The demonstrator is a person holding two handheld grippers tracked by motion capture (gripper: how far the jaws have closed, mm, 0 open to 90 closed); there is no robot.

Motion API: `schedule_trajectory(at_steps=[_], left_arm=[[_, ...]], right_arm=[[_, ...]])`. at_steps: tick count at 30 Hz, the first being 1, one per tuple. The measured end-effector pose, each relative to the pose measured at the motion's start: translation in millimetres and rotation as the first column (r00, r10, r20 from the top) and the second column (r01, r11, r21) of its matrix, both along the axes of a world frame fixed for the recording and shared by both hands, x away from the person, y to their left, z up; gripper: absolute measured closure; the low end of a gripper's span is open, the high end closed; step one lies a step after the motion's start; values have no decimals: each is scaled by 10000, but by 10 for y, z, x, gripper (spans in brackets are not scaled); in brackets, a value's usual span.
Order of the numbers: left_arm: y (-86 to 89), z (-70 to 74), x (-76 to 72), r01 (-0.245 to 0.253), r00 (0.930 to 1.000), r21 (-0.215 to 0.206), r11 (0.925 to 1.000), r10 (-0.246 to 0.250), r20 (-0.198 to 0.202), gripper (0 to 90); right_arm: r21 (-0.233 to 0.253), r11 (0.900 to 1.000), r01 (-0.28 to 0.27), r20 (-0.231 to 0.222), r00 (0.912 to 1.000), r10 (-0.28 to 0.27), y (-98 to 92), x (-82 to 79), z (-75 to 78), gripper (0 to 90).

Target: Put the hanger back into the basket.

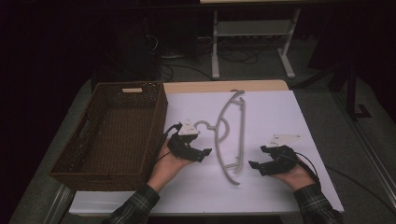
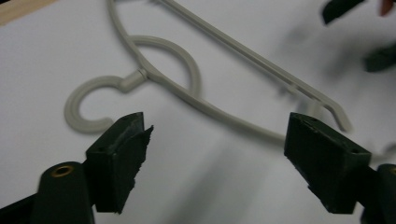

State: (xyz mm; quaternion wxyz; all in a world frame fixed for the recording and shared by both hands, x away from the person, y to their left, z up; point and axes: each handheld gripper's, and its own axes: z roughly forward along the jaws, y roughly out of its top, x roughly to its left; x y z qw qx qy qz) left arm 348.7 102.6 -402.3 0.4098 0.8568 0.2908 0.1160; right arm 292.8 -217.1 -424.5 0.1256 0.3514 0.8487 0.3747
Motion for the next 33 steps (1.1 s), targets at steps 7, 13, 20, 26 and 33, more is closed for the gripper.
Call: schedule_trajectory(at_steps=[7,13,20,26,33], left_arm=[[-290,-38,466,-308,9995,368,9988,306,50,380],[-523,-152,854,-609,9977,1042,9927,636,-226,486],[-727,-352,1116,-874,9942,1817,9795,973,-465,542],[-814,-433,1184,-944,9937,2162,9718,1051,-386,603],[-786,-437,1214,-1071,9889,1903,9759,1244,-816,696]], right_arm=[[227,9997,26,176,9998,-30,-70,-152,53,218],[241,9997,41,272,9996,-48,-103,-216,67,219],[368,9993,30,302,9995,-41,-103,-196,71,219],[450,9989,137,299,9994,-151,-125,-187,76,222],[548,9983,210,296,9993,-226,-153,-189,78,228]])
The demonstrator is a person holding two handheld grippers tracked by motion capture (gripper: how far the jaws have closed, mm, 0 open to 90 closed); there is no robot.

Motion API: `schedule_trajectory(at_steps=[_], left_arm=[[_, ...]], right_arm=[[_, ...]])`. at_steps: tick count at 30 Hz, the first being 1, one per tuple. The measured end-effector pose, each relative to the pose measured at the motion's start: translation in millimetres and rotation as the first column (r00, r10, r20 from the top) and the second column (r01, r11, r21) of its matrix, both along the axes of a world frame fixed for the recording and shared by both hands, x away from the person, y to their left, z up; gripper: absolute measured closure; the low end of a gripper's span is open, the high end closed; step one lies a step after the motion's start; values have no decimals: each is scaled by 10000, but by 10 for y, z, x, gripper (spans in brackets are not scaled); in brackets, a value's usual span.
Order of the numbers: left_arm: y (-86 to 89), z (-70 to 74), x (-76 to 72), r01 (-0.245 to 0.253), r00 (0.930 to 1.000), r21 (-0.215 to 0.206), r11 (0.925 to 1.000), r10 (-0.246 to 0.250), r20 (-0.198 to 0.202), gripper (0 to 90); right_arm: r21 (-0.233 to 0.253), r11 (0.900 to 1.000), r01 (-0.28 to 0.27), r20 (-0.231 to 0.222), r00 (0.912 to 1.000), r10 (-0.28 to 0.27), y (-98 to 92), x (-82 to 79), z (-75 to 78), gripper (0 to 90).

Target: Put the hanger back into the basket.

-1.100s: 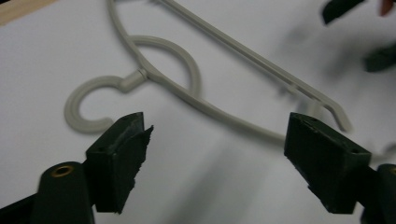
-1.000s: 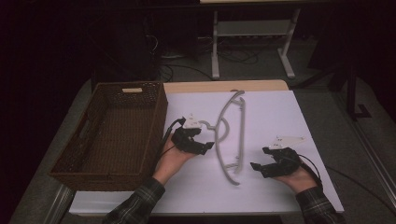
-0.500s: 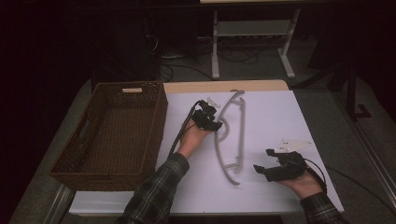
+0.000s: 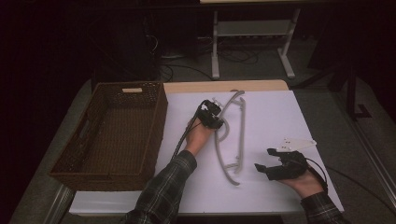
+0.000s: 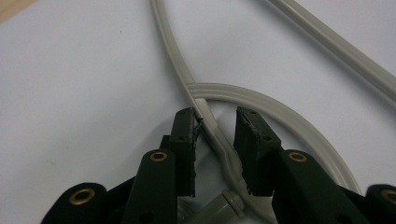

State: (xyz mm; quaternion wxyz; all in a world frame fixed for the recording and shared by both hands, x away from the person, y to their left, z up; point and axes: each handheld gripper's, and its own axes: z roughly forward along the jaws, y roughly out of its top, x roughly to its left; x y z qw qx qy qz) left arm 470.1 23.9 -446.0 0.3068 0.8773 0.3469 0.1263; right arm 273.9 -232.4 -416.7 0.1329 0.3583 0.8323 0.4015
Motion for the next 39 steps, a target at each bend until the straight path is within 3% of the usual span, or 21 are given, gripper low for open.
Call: schedule_trajectory(at_steps=[5,11,17,21,24,32,39], left_arm=[[3,17,14,-302,9991,-137,9994,298,-316,730],[25,69,-36,171,9998,-84,9998,-172,-139,787],[14,64,-73,349,9991,-448,9984,-358,-208,785],[-15,92,-80,211,9996,-464,9987,-201,222,769],[7,95,-2,-24,9998,-469,9989,34,208,700],[-48,46,137,-2,9998,-596,9982,-9,-184,562],[-164,72,358,-135,9995,-707,9974,114,-307,573]], right_arm=[[75,10000,36,20,10000,-36,-2,-11,8,233],[154,9999,25,16,10000,-26,-4,-11,12,235],[136,9999,21,34,10000,-21,-4,-1,10,236],[145,9999,49,48,10000,-49,-13,5,11,236],[174,9998,60,57,10000,-61,-16,1,14,237],[208,9997,103,69,9999,-104,-32,6,17,239],[233,9997,74,88,9999,-76,-27,6,20,241]])
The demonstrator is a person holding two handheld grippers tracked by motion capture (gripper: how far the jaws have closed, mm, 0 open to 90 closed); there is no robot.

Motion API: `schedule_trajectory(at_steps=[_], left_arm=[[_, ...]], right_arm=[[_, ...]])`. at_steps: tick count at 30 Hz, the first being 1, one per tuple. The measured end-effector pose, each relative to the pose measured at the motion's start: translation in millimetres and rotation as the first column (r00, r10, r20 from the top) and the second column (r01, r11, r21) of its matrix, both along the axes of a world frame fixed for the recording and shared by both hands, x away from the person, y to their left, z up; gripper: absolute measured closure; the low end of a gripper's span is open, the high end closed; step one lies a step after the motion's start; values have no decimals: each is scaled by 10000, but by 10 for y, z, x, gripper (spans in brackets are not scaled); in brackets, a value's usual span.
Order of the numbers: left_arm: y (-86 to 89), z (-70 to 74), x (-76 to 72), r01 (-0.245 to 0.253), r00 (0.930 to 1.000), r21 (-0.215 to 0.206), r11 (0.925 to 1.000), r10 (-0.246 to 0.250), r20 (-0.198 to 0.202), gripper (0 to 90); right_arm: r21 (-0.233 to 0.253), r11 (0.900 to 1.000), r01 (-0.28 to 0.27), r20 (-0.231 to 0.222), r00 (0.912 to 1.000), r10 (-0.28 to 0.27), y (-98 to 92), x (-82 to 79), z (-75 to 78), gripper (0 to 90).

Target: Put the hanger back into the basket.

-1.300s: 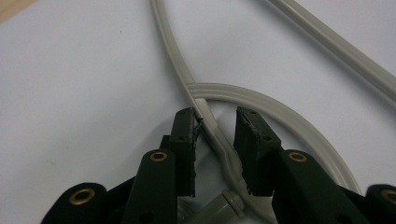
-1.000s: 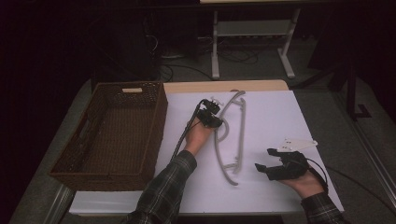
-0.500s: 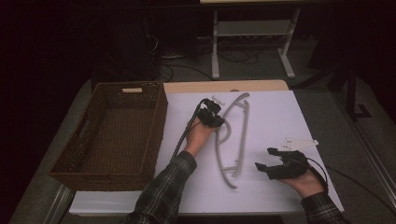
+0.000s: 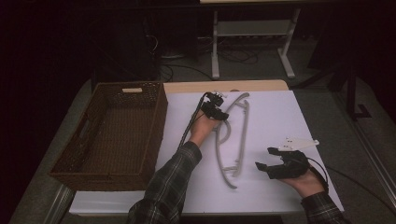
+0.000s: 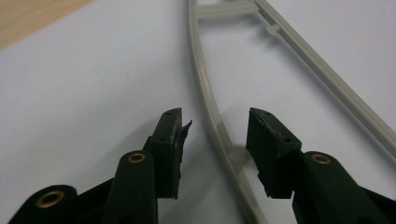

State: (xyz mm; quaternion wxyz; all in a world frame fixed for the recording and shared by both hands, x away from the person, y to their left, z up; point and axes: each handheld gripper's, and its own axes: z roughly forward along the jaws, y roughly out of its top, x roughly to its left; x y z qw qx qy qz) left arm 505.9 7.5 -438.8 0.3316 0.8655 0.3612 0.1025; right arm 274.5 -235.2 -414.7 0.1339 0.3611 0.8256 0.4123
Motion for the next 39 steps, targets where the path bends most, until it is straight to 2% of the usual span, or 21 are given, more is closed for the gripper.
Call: schedule_trajectory(at_steps=[4,8,11,15,18,23,26,28,33,36,37,39], left_arm=[[-86,-37,55,43,9999,148,9999,-42,-112,630],[-130,-78,50,28,9999,522,9986,-33,107,686],[-124,-80,54,-16,9999,484,9988,11,111,748],[-131,-77,47,-54,10000,485,9988,50,86,761],[-150,-78,29,155,9999,347,9993,-154,-22,779],[-249,-73,-55,922,9957,348,9951,-920,-74,821],[-347,-74,-129,1562,9874,133,9876,-1558,-281,821],[-435,-70,-202,2002,9792,128,9797,-1996,-359,821],[-653,-62,-424,3203,9458,64,9473,-3194,-592,821],[-739,-57,-549,3689,9275,46,9295,-3678,-678,820],[-753,-60,-575,3804,9230,46,9248,-3793,-644,820],[-757,-64,-598,3810,9231,32,9246,-3802,-577,818]], right_arm=[[64,10000,-4,10,10000,4,-12,8,-1,242],[131,9999,45,27,10000,-46,-36,6,3,245],[150,9999,64,75,10000,-65,-50,3,9,247],[154,9999,60,107,9999,-62,-42,1,14,248],[131,9999,55,97,9999,-56,-36,4,15,249],[144,9999,49,114,9999,-51,-31,6,17,249],[157,9999,37,155,9999,-40,-32,8,19,249],[185,9998,36,181,9998,-40,-32,6,23,249],[190,9998,-7,216,9998,3,-29,1,26,249],[205,9998,-20,232,9997,15,-28,-2,29,249],[204,9998,-22,243,9997,17,-29,-3,30,249],[201,9998,-24,240,9997,19,-28,-3,29,249]])
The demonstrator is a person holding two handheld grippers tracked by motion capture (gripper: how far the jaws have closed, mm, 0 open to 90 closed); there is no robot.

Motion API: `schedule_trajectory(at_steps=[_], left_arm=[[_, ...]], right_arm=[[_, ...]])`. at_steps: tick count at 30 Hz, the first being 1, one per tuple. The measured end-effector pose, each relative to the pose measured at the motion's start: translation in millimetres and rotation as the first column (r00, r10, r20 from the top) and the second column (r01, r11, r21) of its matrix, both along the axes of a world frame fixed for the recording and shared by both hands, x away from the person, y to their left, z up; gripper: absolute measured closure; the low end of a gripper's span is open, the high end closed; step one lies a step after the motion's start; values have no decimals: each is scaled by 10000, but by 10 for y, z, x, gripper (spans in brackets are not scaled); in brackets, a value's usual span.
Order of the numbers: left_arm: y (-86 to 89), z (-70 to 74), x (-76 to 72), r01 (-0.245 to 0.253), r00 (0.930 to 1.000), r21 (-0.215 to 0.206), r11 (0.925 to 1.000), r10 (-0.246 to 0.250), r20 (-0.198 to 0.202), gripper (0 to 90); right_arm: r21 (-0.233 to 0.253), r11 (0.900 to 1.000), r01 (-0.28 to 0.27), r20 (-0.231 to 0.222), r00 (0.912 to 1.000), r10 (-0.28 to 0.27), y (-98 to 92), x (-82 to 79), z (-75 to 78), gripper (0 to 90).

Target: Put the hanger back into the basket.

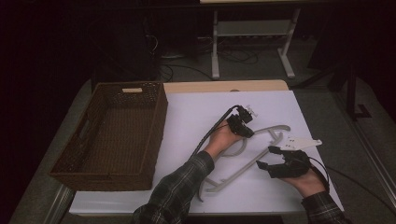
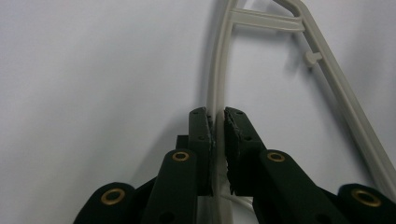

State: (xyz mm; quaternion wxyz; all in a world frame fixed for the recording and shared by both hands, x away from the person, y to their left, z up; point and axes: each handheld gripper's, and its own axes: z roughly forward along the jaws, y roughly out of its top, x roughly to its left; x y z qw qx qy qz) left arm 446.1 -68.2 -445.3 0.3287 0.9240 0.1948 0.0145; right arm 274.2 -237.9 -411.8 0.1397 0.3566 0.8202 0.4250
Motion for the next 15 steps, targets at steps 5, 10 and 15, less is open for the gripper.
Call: schedule_trajectory(at_steps=[5,10,15], left_arm=[[161,83,-31,-422,9988,-793,9960,403,-261,707],[528,299,-181,-806,9963,-1520,9851,753,-406,585],[939,436,-436,-1204,9925,-2048,9714,1135,-449,454]], right_arm=[[-11,10000,-17,6,10000,17,6,-4,2,249],[-33,10000,-16,-14,10000,16,6,-8,-2,250],[-42,10000,49,48,10000,-49,18,-30,7,355]])
